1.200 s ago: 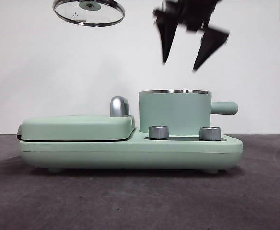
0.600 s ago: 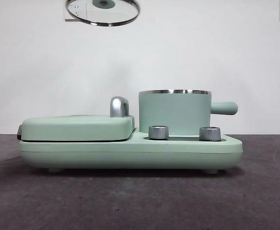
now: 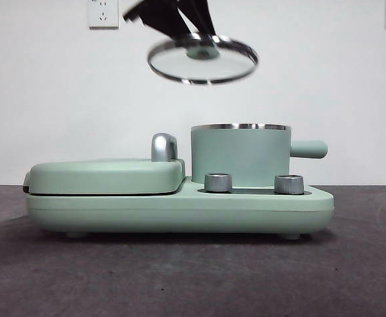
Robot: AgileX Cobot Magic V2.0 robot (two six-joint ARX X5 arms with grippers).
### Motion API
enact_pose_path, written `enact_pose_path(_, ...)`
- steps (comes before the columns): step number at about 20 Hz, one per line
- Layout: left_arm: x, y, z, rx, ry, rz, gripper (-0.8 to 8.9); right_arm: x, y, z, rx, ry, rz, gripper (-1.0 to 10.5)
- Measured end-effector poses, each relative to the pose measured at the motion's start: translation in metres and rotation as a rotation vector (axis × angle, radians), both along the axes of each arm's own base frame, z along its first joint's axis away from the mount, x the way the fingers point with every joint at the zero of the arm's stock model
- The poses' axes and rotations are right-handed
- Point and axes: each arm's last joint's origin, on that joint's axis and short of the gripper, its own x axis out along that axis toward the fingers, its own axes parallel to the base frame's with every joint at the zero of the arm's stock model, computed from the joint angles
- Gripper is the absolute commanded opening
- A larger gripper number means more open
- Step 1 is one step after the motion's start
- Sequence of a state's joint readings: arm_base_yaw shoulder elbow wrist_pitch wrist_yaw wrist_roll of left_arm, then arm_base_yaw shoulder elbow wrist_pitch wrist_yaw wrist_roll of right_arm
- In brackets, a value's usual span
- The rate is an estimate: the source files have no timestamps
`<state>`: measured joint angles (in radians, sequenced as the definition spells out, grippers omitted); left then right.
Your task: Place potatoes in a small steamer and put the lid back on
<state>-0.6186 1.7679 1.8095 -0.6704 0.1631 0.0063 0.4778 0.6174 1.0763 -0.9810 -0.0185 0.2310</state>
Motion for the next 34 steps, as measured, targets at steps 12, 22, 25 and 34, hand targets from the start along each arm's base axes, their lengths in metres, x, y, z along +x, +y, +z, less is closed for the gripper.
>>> enact_pose_path(12,0.005,-0.021,-0.026,-0.104,-0.11,-0.023,0.48,0.007,0.004,-0.061,0.021,0.083,-0.027,4.2)
enact_pose_path(22,0.025,-0.048,-0.062,-0.098,-0.134,-0.013,0.15,0.009,0.007,-0.055,0.077,0.038,0.019,4.2)
enact_pose_path(25,0.027,-0.048,-0.063,-0.086,-0.157,-0.005,0.15,0.009,0.007,-0.055,0.082,0.04,0.028,4.2)
enact_pose_path(34,0.036,-0.055,-0.084,-0.046,-0.139,-0.016,0.15,0.008,0.009,-0.055,0.123,0.063,0.112,4.2)
